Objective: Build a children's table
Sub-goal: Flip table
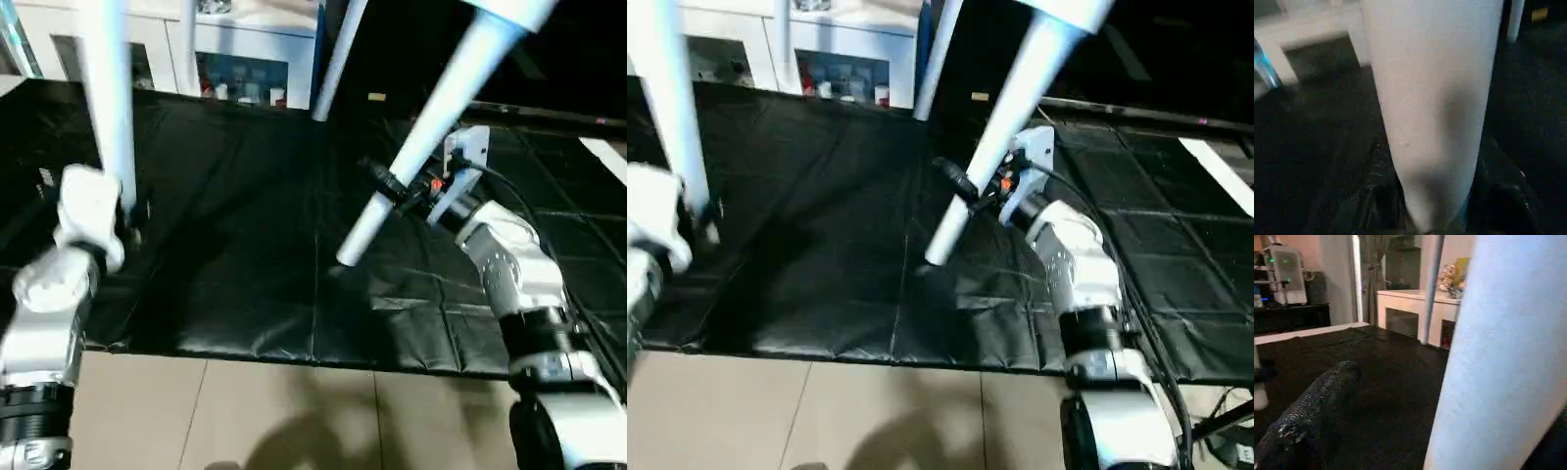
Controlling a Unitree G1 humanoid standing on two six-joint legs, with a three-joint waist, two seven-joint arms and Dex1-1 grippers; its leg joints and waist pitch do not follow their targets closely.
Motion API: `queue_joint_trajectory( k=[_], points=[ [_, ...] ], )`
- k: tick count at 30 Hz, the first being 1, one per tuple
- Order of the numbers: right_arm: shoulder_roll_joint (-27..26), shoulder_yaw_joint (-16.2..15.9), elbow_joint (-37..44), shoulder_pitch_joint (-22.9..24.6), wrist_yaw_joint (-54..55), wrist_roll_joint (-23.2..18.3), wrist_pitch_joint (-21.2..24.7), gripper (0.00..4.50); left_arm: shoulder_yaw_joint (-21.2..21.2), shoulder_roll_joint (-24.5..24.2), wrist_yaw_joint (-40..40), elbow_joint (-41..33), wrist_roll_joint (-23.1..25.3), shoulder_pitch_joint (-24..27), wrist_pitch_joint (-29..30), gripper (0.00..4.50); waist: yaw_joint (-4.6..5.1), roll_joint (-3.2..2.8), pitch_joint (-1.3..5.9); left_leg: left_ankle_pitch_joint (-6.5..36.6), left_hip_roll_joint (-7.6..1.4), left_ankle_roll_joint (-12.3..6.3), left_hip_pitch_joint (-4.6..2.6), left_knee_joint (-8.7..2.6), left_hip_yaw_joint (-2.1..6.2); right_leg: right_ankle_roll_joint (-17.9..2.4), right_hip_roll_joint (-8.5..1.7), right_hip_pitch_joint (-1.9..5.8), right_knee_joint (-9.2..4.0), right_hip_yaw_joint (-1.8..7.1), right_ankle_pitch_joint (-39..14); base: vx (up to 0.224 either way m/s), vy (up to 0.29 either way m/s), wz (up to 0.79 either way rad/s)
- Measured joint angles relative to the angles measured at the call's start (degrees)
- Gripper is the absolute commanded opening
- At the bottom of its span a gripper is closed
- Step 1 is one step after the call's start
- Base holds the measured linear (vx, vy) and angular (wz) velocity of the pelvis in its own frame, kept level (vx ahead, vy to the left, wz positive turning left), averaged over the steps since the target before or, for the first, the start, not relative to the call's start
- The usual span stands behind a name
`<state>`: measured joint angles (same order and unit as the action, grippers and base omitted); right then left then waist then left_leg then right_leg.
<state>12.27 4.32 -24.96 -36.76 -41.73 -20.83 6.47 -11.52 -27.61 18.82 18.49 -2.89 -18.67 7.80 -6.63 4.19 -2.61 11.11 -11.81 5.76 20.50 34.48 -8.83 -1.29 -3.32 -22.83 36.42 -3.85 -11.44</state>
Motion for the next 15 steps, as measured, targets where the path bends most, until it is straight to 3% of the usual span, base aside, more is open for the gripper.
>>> queue_joint_trajectory(
  k=[8, 15],
  points=[
    [-2.1, -1.1, 8.1, 4.7, 1.4, 0.0, 1.9, 4.50, 0.3, 0.6, 0.4, 11.9, -0.7, -4.7, -3.8, 1.47, -0.29, -0.06, -0.03, 0.0, -0.05, -0.01, -0.10, -0.06, 0.04, 0.0, -0.03, 0.31, -0.28, -0.01, 0.0, 0.000, 0.000, 0.00],
    [-3.6, -2.3, 9.2, 5.3, 2.6, 1.1, 2.0, 4.50, 0.3, -0.3, -0.5, 21.1, 0.2, -9.2, -7.8, 1.47, 0.68, -0.06, -0.01, 0.0, -0.07, 0.00, -0.48, -0.28, 0.14, 0.1, 0.00, 0.54, -0.29, -0.01, -0.1, 0.000, 0.000, 0.00]
  ],
)
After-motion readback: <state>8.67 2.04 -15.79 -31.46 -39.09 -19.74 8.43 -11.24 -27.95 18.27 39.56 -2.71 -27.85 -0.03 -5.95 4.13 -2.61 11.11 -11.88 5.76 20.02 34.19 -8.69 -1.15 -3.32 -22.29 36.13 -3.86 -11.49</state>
